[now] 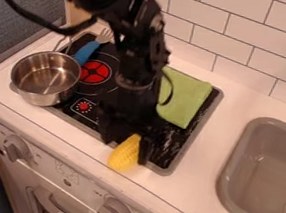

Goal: Move corn from the silver pot to the lower side of the right burner

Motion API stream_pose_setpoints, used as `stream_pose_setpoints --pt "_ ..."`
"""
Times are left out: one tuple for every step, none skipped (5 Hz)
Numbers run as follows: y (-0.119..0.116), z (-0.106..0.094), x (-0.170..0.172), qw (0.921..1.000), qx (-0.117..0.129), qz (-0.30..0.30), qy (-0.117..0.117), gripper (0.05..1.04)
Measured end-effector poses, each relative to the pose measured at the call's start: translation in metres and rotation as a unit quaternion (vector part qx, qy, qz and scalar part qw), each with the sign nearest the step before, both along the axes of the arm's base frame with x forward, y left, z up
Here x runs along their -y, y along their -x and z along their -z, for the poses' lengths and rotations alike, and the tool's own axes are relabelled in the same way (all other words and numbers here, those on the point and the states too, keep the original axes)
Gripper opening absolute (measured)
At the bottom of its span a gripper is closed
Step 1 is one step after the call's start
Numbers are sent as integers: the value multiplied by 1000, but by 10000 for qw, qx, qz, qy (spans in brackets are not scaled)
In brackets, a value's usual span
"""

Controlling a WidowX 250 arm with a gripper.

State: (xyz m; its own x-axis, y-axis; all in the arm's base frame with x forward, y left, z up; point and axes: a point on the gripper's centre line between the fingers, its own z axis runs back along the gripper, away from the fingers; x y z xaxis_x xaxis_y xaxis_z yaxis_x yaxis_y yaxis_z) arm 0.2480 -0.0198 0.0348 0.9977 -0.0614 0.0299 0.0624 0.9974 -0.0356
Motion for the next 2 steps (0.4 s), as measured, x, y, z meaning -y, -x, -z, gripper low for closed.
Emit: stream_pose_setpoints --pt "-6 -35 6 9987 404 202 -254 1001" --pt "-7 -46 6 9977 536 212 -354 1000"
